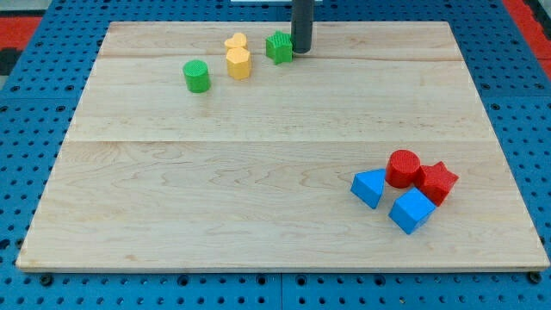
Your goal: Move your hand to the top left of the yellow heart
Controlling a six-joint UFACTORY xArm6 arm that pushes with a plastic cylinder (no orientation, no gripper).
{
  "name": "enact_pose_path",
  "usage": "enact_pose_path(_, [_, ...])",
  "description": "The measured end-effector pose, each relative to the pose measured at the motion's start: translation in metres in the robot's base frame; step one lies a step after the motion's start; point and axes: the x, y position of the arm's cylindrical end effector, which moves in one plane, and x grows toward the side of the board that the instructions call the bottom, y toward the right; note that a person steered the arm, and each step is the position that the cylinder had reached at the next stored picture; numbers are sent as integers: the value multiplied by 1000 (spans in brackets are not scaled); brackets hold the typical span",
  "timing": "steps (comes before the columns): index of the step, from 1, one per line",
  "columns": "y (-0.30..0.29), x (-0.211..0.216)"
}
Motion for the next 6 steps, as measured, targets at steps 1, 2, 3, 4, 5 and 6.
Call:
enact_pose_path(1, [21, 64])
enact_pose_path(2, [-46, 127])
enact_pose_path(3, [-149, 148])
enact_pose_path(4, [-202, 108])
enact_pose_path(5, [-202, 69])
enact_pose_path(6, [-187, 6])
